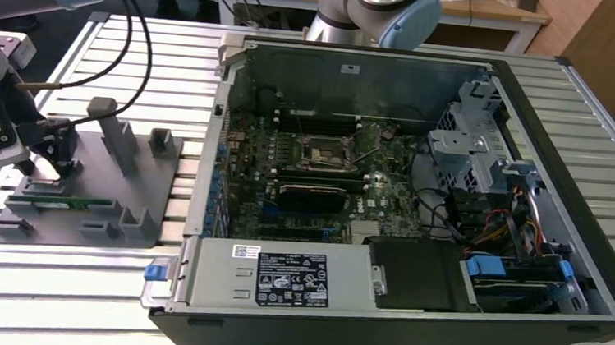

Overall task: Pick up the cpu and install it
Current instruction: 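Pick up the cpu and move it towards the insertion slot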

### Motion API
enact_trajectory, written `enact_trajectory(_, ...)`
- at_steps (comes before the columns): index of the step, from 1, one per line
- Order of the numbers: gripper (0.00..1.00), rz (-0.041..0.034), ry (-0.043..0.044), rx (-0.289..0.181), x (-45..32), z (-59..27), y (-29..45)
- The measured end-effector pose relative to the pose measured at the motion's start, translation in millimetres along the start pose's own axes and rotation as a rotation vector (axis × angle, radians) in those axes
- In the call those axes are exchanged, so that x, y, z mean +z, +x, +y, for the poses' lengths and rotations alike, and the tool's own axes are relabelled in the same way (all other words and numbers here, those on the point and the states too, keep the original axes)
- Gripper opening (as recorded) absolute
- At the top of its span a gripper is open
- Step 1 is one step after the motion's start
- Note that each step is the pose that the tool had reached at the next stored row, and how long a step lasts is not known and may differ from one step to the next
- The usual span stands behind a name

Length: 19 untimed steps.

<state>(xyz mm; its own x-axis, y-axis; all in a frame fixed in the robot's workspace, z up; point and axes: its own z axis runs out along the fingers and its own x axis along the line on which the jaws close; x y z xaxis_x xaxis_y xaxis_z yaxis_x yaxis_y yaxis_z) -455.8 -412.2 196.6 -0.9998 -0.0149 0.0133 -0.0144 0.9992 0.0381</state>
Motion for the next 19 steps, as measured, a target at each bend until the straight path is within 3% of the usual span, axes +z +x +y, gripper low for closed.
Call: enact_trajectory(19,0.53,0.0000,0.0000,0.000,-3.7,0.2,0.0)
